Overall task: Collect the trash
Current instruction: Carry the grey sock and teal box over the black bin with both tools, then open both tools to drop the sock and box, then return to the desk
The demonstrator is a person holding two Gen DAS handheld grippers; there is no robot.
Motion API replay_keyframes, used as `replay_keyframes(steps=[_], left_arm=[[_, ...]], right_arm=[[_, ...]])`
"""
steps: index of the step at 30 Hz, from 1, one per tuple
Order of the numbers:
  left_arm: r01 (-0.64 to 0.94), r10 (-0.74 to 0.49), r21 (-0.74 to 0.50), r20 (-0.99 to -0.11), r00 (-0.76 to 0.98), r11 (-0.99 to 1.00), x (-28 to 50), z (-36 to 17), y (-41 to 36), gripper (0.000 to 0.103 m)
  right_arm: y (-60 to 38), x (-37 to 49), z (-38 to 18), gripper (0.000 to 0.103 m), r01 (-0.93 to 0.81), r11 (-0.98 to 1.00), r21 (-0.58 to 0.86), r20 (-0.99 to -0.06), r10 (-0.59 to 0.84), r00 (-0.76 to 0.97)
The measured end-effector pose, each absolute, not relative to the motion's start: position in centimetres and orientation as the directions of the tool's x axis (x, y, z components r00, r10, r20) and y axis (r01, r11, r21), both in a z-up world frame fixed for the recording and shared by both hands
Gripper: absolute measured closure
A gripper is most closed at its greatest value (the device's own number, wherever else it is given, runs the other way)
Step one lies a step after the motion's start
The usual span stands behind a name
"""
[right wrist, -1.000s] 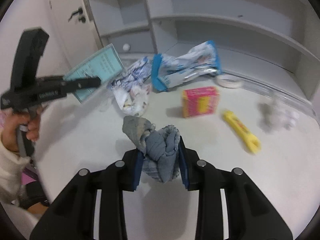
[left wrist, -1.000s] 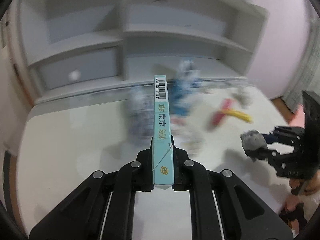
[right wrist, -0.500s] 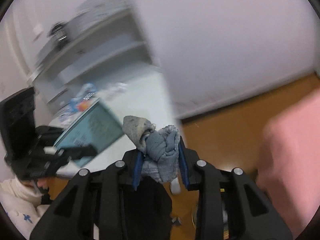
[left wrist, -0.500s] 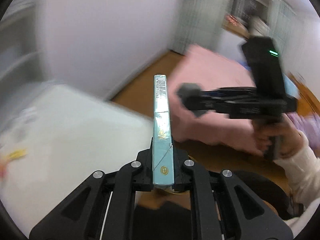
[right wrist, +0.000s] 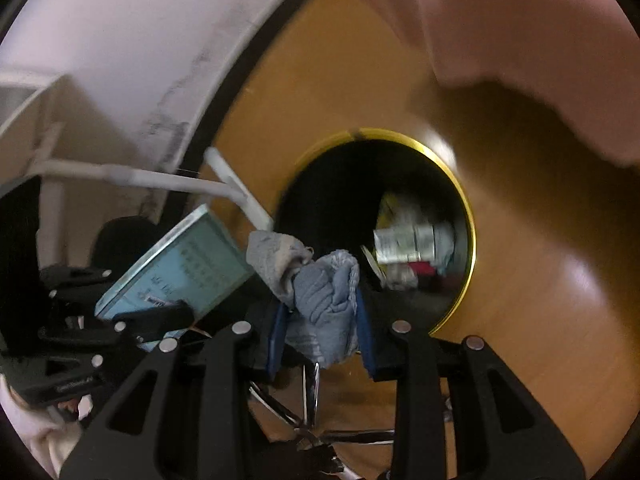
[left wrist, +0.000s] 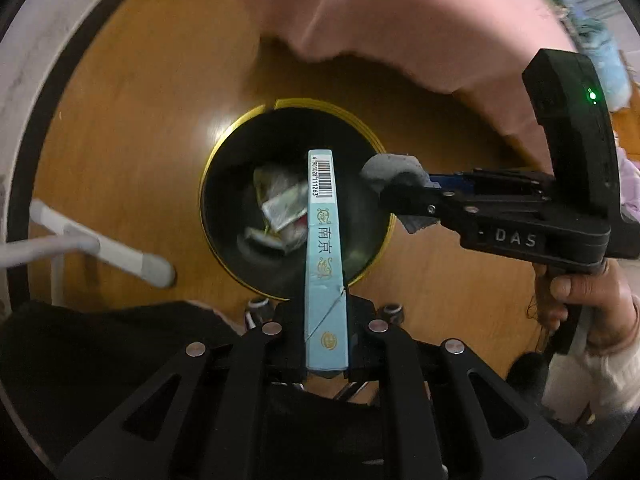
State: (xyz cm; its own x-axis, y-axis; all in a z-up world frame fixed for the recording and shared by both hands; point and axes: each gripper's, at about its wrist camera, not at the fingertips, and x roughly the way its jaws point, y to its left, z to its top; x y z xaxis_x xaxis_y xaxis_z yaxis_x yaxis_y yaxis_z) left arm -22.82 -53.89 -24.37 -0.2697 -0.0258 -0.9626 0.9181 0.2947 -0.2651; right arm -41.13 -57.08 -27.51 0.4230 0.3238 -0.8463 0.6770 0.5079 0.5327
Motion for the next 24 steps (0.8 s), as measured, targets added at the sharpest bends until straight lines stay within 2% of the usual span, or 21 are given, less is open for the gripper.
replay_keyframes(steps=[5, 6, 7, 8, 9, 10, 13, 15, 16, 17, 19, 22, 24], left_arm=[[0.921, 0.009, -0.245, -0.966, -0.259, 0.302, -22.8, -26.0, -54.7, 0.092], [0.926, -0.002, -0.237, -0.969, -0.247, 0.295, -22.3, -25.8, -55.4, 0.083], [0.929, -0.018, -0.233, -0.971, -0.238, 0.286, -22.0, -25.4, -55.2, 0.069], [0.932, -0.055, -0.232, -0.973, -0.225, 0.278, -22.0, -24.8, -55.2, 0.022], [0.933, -0.090, -0.229, -0.973, -0.212, 0.276, -22.1, -24.5, -55.3, 0.006], [0.935, -0.149, -0.232, -0.969, -0.198, 0.268, -22.2, -23.5, -55.2, 0.006], [0.928, -0.206, -0.273, -0.953, -0.224, 0.254, -22.2, -21.5, -55.4, 0.006], [0.943, -0.337, -0.273, -0.920, -0.197, 0.193, -23.4, -17.6, -54.8, 0.006], [0.958, -0.426, -0.248, -0.890, -0.165, 0.146, -24.2, -15.2, -54.2, 0.006], [0.978, -0.566, -0.196, -0.816, -0.121, 0.073, -25.5, -10.8, -52.8, 0.006], [0.987, -0.714, -0.161, -0.693, -0.101, 0.017, -26.7, -4.6, -49.9, 0.006], [0.987, -0.820, -0.162, -0.567, -0.074, 0.023, -26.4, 2.9, -45.8, 0.006], [0.988, -0.875, -0.118, -0.482, 0.034, 0.103, -25.0, 8.1, -41.6, 0.006]], right_arm=[[-58.5, -41.0, -31.1, 0.071, 0.736, 0.380, 0.560, -0.824, 0.352, 0.445], [-59.0, -41.0, -31.3, 0.055, 0.743, 0.351, 0.569, -0.815, 0.358, 0.455], [-59.9, -42.0, -31.5, 0.028, 0.754, 0.323, 0.571, -0.811, 0.362, 0.459], [-60.3, -42.4, -31.3, 0.017, 0.771, 0.299, 0.562, -0.816, 0.355, 0.456], [-60.6, -42.5, -31.0, 0.015, 0.778, 0.292, 0.557, -0.820, 0.339, 0.461], [-60.9, -42.6, -30.4, 0.015, 0.780, 0.288, 0.556, -0.824, 0.318, 0.469], [-62.3, -44.2, -27.1, 0.015, 0.814, 0.289, 0.503, -0.864, 0.206, 0.460], [-62.7, -44.8, -23.1, 0.015, 0.871, 0.367, 0.325, -0.935, -0.011, 0.354], [-62.5, -44.8, -20.7, 0.014, 0.893, 0.401, 0.203, -0.944, -0.164, 0.288], [-61.8, -44.5, -17.2, 0.013, 0.906, 0.419, 0.056, -0.905, -0.362, 0.223], [-60.1, -43.5, -12.1, 0.007, 0.894, 0.447, -0.018, -0.804, -0.539, 0.253], [-56.6, -40.5, -5.3, 0.007, 0.845, 0.532, -0.048, -0.650, -0.659, 0.378], [-54.1, -37.9, -1.8, 0.007, 0.771, 0.636, -0.035, -0.576, -0.644, 0.504]])
